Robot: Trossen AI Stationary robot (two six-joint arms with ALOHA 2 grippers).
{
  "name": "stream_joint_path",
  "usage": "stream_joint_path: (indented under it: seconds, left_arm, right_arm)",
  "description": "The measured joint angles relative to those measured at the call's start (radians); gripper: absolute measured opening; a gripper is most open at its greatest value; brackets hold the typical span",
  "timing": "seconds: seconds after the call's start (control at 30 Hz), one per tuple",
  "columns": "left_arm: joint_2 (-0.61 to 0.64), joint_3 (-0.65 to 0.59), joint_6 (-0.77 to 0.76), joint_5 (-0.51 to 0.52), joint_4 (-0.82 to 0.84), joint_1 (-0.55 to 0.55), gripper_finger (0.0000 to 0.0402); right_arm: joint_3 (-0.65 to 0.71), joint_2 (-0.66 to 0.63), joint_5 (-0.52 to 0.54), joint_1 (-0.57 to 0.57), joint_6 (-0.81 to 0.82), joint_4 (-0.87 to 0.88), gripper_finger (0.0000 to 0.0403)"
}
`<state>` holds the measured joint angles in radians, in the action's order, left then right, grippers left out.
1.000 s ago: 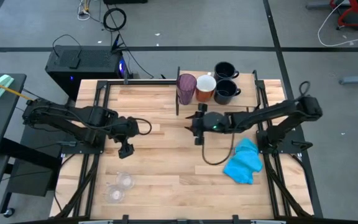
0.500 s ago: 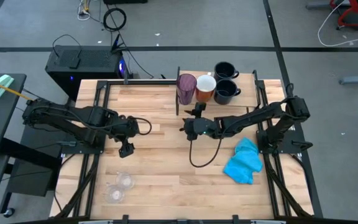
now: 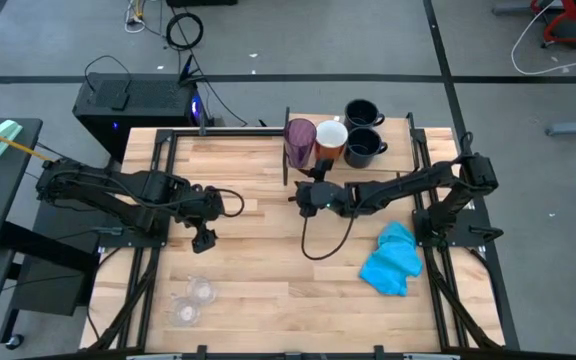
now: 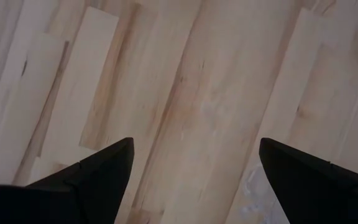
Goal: Stack small to large cups/mugs on shelf
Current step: Adjust the cup on the shelf
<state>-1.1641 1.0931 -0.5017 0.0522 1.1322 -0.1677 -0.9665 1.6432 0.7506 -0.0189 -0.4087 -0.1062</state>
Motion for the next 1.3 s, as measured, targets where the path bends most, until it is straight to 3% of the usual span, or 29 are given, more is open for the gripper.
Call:
stream_joint_path:
  seconds: [1.3]
  left_arm:
    - [0.0, 0.0, -0.011, 0.0, -0.015, 0.0, 0.0355]
  right_arm:
    - [0.0, 0.0, -0.026, 0.042, -0.009, -0.023, 0.0192]
